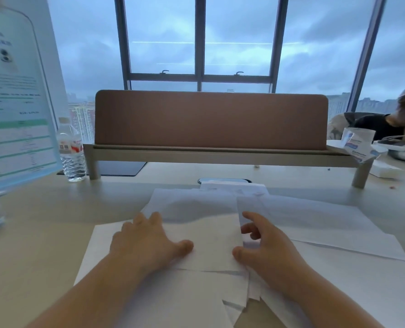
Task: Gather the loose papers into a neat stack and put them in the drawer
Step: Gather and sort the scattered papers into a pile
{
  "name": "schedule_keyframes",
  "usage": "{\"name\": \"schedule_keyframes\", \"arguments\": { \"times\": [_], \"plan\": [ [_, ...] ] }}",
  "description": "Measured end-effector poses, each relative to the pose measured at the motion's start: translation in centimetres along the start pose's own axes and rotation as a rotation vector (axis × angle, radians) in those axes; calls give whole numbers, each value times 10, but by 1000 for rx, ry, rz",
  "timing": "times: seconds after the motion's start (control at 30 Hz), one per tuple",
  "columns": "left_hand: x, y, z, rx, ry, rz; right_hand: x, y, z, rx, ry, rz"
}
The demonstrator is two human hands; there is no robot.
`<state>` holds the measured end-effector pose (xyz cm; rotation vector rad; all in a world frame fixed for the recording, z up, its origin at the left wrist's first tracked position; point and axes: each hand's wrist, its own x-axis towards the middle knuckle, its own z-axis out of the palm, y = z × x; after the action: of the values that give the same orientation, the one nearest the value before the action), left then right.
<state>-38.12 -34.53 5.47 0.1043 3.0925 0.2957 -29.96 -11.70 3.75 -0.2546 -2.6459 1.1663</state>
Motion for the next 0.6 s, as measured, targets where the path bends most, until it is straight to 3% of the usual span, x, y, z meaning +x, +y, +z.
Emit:
{"name": "schedule_keyframes", "arguments": {
  "times": [0.2, 0.33, 0.4, 0.47, 0.6],
  "plan": [
    [6, 3, 5, -337, 14, 147, 7, -4, 2, 307, 127, 126],
    [12, 1, 10, -505, 16, 214, 12, 5, -4, 275, 146, 223],
    [15, -2, 6, -424, 132, 158, 15, 9, -11, 244, 136, 236],
    [19, -10, 2, -178, 215, 64, 15, 10, -17, 191, 121, 242],
    [19, -14, -2, -3, 82, -45, 14, 14, -19, -124, 115, 194]
  ]
}}
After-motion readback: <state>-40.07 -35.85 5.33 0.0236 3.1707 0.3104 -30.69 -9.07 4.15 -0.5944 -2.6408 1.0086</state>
